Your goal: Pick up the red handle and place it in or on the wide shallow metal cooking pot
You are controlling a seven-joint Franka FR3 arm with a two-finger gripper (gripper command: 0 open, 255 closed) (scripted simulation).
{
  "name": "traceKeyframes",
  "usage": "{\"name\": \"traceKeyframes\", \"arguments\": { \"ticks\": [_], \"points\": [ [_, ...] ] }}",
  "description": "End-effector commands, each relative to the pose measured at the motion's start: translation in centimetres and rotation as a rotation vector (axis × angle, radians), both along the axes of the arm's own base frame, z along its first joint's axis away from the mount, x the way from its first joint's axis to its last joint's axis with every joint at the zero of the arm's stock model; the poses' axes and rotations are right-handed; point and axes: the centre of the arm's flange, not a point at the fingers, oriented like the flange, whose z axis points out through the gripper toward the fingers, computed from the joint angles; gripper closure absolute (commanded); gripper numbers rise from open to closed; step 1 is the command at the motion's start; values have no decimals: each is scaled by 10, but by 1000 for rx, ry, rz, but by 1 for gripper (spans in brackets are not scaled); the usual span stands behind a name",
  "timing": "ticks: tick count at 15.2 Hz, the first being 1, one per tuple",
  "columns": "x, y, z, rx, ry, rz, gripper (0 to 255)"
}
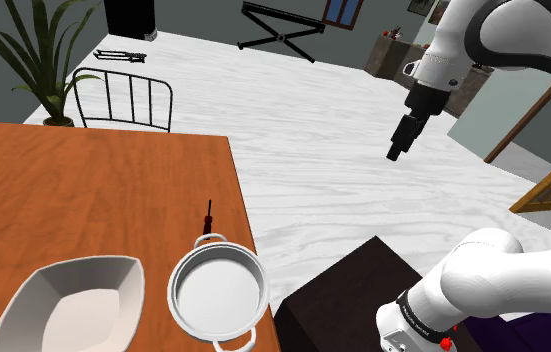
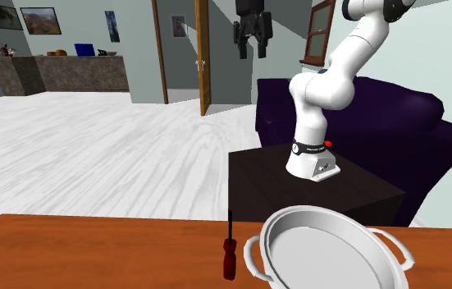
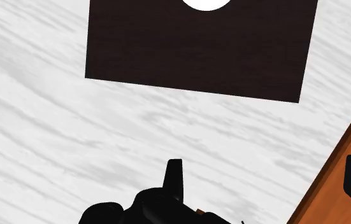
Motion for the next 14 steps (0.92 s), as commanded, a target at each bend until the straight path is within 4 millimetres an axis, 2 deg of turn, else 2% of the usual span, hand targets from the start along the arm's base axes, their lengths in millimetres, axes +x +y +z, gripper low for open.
{"name": "traceKeyframes", "arguments": {
  "ticks": [1,14],
  "points": [
    [0,0,0,0,0,0,0],
    [77,148,-67,-59,6,15,0]
  ]
}}
